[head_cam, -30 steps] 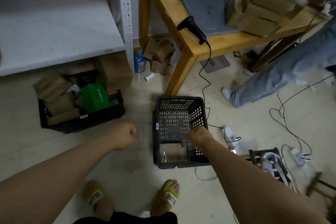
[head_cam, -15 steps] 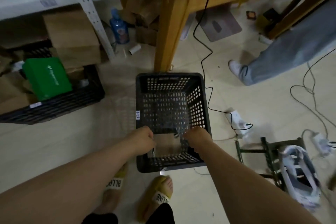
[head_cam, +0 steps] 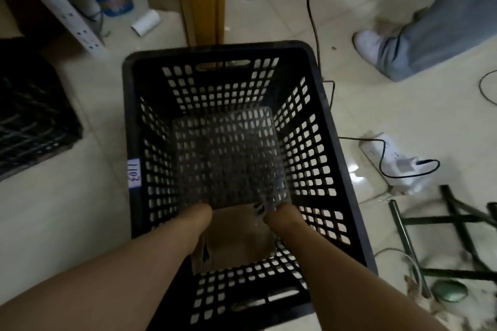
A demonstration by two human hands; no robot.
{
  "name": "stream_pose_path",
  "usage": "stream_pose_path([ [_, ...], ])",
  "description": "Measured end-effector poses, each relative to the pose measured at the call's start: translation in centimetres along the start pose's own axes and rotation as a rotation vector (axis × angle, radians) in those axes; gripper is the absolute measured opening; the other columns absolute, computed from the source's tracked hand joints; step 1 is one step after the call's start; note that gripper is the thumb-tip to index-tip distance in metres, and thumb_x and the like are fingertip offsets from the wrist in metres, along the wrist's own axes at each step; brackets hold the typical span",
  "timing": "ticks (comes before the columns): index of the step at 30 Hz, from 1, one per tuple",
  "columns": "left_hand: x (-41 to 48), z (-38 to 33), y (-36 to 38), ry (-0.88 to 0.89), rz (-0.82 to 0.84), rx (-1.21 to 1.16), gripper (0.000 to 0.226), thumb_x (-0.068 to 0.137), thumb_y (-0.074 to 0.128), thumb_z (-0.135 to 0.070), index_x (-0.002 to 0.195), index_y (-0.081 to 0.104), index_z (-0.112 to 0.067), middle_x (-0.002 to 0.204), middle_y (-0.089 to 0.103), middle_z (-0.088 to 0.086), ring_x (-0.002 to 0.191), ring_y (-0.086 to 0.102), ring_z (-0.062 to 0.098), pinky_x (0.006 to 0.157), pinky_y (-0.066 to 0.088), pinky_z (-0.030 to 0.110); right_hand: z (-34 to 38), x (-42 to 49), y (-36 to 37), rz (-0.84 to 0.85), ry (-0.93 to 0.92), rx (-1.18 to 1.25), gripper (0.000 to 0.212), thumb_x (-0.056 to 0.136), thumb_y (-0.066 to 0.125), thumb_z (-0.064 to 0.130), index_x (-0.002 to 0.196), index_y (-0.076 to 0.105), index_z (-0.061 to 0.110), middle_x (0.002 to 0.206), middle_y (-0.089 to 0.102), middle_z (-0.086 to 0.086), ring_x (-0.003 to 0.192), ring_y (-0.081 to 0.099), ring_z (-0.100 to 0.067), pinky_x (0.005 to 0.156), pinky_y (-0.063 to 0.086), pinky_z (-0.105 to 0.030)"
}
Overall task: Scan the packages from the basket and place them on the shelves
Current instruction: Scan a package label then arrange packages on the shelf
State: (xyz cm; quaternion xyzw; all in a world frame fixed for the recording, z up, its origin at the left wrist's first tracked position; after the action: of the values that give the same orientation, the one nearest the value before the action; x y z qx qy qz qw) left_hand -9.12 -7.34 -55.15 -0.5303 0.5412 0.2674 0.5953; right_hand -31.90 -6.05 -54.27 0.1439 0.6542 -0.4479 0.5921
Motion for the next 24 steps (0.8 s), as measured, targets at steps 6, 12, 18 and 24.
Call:
stream_pose_path([
  [6,3.5,1.4,2.0,-0.105,-0.009,-0.371,0.045,0.107,0.042,-0.034,0.143,0.048,-0.007,0.137,0.051,0.019,0.11,0.052,0.032,0.096,0.044,0.037,-3.7,10.1,6.1,0.098,0.081,0.424,0.065,0.081,0.07,0.048,0.136,0.057,0.016,0.138,0.058,-0.014,0.125,0.056,-0.038,0.105,0.05,-0.049],
  [12,-4.0,0.1,0.4,-0.214,0.108,-0.49,0.048,0.104,0.039,-0.053,0.118,0.051,-0.008,0.108,0.061,0.014,0.094,0.057,0.03,0.087,0.044,0.039,-6.2,5.1,2.9,0.032,0.224,0.788,0.118,0.026,0.068,0.097,0.119,0.064,0.024,0.115,0.069,-0.011,0.101,0.067,-0.039,0.088,0.056,-0.056],
  [18,-11.5,-2.8,-3.0,-0.173,0.162,-0.57,0.102,0.056,0.062,-0.087,0.134,0.058,-0.022,0.121,0.066,0.011,0.104,0.064,0.037,0.098,0.044,0.052,-0.5,-14.3,-7.8,-0.056,0.163,1.091,0.083,0.077,0.073,0.066,0.14,0.038,0.026,0.134,0.051,-0.015,0.107,0.058,-0.04,0.071,0.059,-0.059],
  [24,-27.7,-7.9,-11.0,-0.133,0.239,-0.703,0.101,0.05,0.062,-0.094,0.116,0.069,-0.018,0.108,0.073,0.015,0.099,0.07,0.04,0.09,0.053,0.052,4.8,-29.6,-17.7,-0.101,-0.001,1.114,0.06,0.085,0.069,0.051,0.127,0.052,0.013,0.113,0.063,-0.017,0.097,0.065,-0.038,0.08,0.059,-0.059],
])
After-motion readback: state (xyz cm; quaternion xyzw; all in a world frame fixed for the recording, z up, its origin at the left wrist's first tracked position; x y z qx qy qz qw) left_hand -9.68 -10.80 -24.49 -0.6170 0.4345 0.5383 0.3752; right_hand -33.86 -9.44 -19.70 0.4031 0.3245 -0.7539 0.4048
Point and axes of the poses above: each hand's wrist, its own x-axis towards the middle knuckle, its own y-axis out of the palm, z = x × y, the point moved 8 cm from there along x, towards the middle knuckle
